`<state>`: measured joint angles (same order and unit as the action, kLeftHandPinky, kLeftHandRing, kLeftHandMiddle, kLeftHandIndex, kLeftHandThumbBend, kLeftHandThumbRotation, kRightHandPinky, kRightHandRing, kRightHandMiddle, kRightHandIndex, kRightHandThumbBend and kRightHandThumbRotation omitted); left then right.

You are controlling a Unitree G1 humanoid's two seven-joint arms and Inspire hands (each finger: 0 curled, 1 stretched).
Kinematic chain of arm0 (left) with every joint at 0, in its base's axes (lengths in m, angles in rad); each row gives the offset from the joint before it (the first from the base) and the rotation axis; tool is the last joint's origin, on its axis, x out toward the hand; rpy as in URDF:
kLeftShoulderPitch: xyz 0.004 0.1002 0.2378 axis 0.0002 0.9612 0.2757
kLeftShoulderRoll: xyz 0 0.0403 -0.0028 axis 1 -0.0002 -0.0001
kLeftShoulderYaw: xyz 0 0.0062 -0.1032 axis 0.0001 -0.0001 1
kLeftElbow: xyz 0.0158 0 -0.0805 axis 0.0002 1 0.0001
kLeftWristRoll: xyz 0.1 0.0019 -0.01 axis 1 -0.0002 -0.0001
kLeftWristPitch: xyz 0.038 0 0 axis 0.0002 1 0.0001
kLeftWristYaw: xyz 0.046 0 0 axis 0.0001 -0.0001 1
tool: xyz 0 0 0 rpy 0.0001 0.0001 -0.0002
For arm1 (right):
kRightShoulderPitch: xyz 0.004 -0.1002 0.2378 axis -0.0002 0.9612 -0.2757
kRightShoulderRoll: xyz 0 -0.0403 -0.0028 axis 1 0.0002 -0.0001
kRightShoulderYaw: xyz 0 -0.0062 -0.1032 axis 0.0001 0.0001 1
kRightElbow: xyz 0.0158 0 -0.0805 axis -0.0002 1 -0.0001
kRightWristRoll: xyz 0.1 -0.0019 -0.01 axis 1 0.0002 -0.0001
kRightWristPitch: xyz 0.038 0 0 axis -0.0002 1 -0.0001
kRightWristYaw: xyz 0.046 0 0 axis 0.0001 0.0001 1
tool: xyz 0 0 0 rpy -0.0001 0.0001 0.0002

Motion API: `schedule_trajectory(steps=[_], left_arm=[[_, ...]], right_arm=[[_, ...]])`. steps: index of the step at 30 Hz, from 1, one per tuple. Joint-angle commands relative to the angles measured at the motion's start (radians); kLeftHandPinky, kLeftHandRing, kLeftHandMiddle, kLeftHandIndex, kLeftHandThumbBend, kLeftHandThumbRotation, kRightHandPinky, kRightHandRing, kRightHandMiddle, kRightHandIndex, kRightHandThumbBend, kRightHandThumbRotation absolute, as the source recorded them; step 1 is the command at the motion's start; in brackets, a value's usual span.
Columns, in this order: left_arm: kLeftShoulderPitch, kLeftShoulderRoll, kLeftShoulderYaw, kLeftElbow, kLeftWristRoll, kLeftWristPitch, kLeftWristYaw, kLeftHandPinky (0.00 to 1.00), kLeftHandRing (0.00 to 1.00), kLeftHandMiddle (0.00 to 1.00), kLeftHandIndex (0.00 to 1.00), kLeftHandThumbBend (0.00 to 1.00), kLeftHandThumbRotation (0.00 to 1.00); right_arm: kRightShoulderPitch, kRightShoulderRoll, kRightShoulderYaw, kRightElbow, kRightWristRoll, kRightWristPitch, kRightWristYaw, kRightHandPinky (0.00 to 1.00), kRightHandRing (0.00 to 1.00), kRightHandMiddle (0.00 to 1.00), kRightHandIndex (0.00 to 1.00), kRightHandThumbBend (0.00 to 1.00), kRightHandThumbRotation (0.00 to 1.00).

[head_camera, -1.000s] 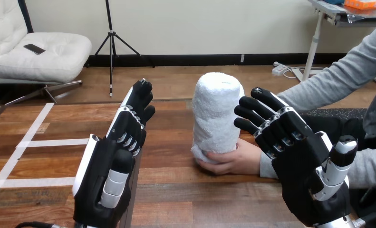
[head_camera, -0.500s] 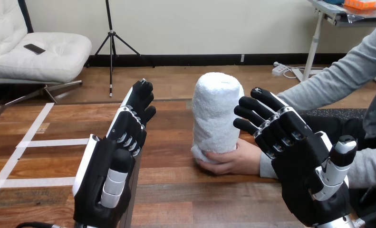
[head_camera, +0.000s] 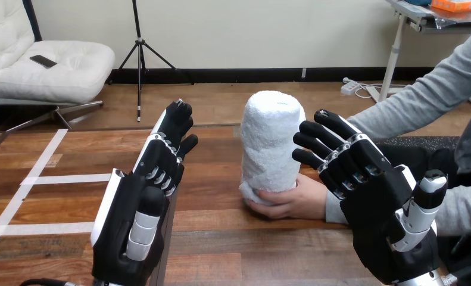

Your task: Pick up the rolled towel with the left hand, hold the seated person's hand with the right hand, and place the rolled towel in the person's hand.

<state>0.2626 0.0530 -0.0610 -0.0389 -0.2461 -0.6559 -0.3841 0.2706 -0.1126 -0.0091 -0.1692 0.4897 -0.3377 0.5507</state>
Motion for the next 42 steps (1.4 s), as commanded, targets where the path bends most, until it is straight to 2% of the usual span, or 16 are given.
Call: schedule_trajectory(steps=[1,18,42], left_arm=[[-0.028,-0.007,-0.006,-0.023,-0.007,-0.009,0.002,0.95,0.98,0.97,0.95,0.9,0.94],[-0.025,-0.009,-0.012,-0.029,-0.011,0.003,0.002,0.96,0.99,0.98,0.95,0.91,0.93],[-0.03,-0.011,-0.011,-0.017,-0.007,-0.009,0.005,0.97,0.98,0.97,0.94,0.9,0.94]], right_arm=[[-0.026,0.005,-0.005,-0.033,0.008,-0.005,0.005,0.84,0.85,0.84,0.84,1.0,1.0],[-0.027,0.0,-0.011,-0.037,0.017,0.005,0.003,0.84,0.85,0.84,0.84,1.0,1.0],[-0.034,-0.004,-0.016,-0.041,0.015,0.015,0.001,0.83,0.85,0.84,0.84,0.99,1.0]])
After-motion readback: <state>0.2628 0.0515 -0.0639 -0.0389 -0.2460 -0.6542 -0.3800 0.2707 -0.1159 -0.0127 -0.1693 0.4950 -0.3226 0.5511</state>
